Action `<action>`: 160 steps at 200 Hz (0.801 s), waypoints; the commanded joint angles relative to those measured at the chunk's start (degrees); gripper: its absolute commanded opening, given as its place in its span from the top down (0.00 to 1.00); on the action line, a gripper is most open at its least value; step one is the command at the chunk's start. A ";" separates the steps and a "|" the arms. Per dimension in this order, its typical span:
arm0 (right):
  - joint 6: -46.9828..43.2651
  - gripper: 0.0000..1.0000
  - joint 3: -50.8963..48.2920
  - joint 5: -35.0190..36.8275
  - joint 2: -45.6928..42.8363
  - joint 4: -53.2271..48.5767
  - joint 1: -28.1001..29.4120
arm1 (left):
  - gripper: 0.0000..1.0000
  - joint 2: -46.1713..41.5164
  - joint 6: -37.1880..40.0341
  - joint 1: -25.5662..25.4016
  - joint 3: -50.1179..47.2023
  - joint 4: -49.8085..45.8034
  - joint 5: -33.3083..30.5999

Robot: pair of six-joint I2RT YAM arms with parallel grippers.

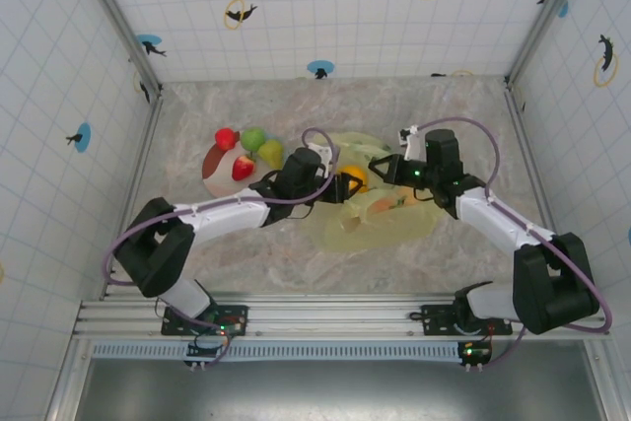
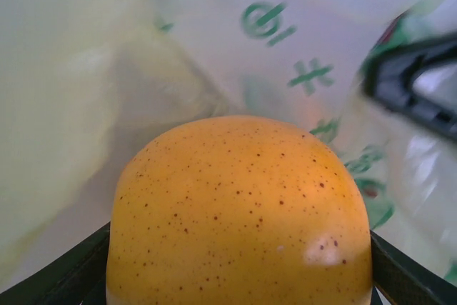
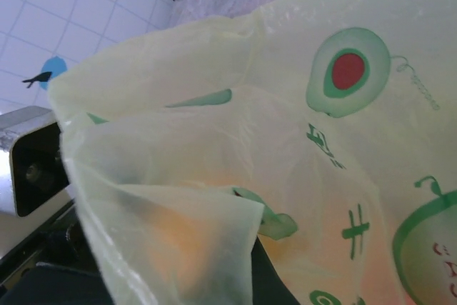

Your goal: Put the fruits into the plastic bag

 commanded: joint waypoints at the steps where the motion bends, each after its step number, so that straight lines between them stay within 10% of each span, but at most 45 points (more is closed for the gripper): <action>1: 3.77 1.00 1.07 -2.91 0.43 5.16 -0.41 | 0.36 3.59 -4.52 -0.50 2.40 7.45 -4.37; 160: 8.30 1.00 -0.29 -3.13 0.26 8.25 -3.57 | 0.12 14.63 -6.26 -3.25 8.58 11.36 -9.04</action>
